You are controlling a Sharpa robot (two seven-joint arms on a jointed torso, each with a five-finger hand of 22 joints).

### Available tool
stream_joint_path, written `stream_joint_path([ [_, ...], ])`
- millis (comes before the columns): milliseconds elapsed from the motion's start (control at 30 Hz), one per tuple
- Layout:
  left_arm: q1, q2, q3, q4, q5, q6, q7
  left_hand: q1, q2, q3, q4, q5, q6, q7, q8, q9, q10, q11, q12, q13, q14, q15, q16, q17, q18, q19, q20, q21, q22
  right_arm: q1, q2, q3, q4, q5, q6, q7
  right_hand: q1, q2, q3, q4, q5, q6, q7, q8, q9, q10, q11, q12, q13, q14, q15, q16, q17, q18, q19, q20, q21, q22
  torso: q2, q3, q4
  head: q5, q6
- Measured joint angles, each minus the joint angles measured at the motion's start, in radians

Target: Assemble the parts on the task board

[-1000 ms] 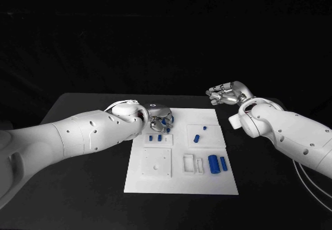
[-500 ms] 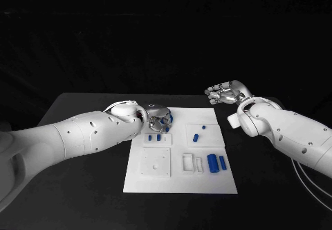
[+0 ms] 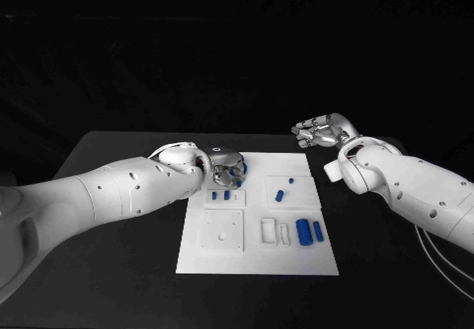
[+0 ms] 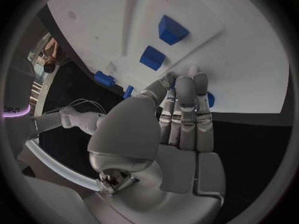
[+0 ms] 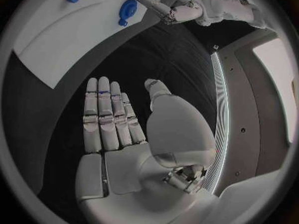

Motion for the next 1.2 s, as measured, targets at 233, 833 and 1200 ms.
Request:
stream_joint_path([
  [233, -0.001, 0.003, 0.0, -0.001, 0.0, 0.002, 0.001, -0.004, 0.004, 0.006, 0.006, -0.004, 0.006, -0.006, 0.0, 0.0, 0.019, -0.006, 0.0, 0.0, 0.003, -0.003, 0.004, 0.003, -0.003, 0.003, -0.002, 0.011, 0.003, 0.0, 0.001, 0.0, 0.0, 0.0, 0.0, 0.0, 0.0, 0.0, 0.0, 0.0, 0.0, 0.0, 0.0, 0.0, 0.0, 0.0, 0.0, 0.0, 0.0, 0.0, 0.0, 0.0, 0.0, 0.0, 0.0, 0.0, 0.0, 0.0, -0.001, -0.0008, 0.0, -0.003, -0.002],
  [833, 0.0, 0.005, 0.002, -0.007, 0.002, 0.02, 0.001, 0.017, 0.046, -0.012, -0.001, -0.004, 0.101, -0.003, -0.003, -0.002, 0.127, -0.024, -0.002, -0.002, 0.022, -0.003, 0.023, 0.012, -0.007, 0.003, -0.002, 0.049, 0.0, 0.0, 0.003, 0.0, 0.0, 0.0, 0.001, 0.0, 0.0, 0.0, 0.0, 0.0, 0.0, 0.0, 0.0, 0.0, 0.0, 0.0, 0.0, 0.0, 0.0, -0.004, 0.004, 0.0, 0.0, 0.0, 0.0, 0.0, 0.0, 0.0, -0.002, -0.0015, 0.0004, -0.005, -0.005],
  [1200, 0.0, 0.004, 0.002, -0.008, 0.002, 0.018, -0.001, 0.015, 0.067, -0.032, -0.015, 0.008, 0.131, -0.007, -0.005, -0.002, 0.154, -0.036, -0.003, -0.001, 0.028, -0.01, 0.027, 0.014, -0.007, 0.006, -0.006, 0.065, 0.0, 0.0, 0.003, 0.0, 0.0, 0.0, 0.001, 0.0, 0.0, 0.0, 0.0, 0.0, 0.0, 0.0, 0.0, 0.0, 0.0, 0.0, 0.0, 0.0, 0.0, -0.004, 0.004, 0.0, 0.0, 0.0, 0.0, 0.0, 0.0, 0.0, -0.002, -0.0015, 0.001, -0.003, -0.006],
])
